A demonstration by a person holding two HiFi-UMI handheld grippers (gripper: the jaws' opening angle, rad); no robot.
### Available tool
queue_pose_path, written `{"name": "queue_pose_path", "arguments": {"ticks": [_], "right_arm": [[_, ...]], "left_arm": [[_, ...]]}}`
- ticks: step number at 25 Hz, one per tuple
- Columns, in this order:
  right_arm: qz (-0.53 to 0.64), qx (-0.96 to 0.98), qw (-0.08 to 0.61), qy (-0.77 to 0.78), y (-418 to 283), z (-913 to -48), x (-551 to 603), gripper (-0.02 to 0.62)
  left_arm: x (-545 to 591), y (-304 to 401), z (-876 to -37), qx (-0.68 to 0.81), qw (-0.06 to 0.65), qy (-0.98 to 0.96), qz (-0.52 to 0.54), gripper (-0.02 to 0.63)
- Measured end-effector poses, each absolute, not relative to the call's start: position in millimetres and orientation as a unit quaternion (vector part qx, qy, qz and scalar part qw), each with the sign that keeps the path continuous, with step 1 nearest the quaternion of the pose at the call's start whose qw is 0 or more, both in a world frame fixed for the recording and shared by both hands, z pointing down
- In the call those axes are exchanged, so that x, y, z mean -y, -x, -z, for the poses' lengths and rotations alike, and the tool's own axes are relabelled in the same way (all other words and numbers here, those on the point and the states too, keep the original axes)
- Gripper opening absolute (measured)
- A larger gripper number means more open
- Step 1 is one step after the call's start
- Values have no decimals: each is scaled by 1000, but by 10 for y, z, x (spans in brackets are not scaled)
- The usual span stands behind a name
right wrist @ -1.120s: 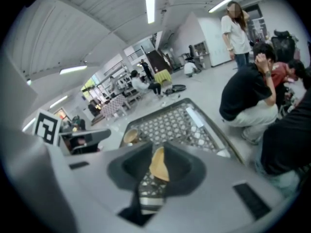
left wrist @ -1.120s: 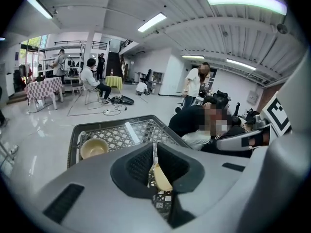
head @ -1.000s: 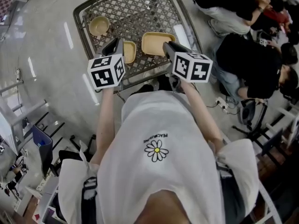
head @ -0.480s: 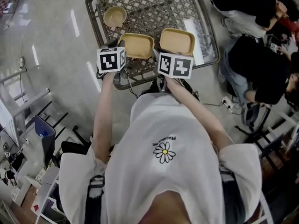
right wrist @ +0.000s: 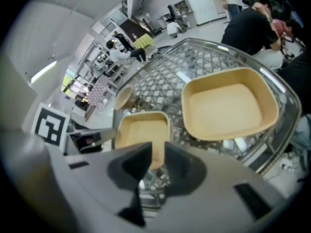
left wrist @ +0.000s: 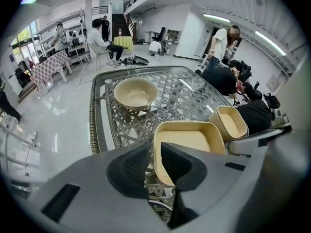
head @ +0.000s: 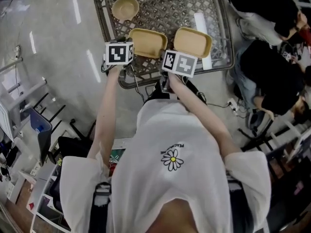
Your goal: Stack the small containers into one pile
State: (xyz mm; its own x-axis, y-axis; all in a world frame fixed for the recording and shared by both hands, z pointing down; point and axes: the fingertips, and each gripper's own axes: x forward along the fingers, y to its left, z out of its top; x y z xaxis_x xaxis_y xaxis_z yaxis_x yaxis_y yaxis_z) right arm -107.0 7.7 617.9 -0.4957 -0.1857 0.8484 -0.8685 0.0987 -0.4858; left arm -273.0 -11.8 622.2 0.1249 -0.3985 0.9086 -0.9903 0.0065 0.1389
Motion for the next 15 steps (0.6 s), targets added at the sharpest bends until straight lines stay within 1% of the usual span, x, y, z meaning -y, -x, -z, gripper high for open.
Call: {"name": "queue_pose_path", "arguments": {"ticks": [4,9,15], "right_arm": [[-549,662,317,-400,1133,-6235,-38,91],[-552,656,314,-408,1136,-6294,-24,87],[-543,657,325,-410,1128,-6296,-22,87]], "left_arm": [[110,2813,-6306,558,447,-609,-344,94],[58,2808,-6408,548,454,-607,-355,60],[6,2788,-6510,540,460,-604,-365,46]]}}
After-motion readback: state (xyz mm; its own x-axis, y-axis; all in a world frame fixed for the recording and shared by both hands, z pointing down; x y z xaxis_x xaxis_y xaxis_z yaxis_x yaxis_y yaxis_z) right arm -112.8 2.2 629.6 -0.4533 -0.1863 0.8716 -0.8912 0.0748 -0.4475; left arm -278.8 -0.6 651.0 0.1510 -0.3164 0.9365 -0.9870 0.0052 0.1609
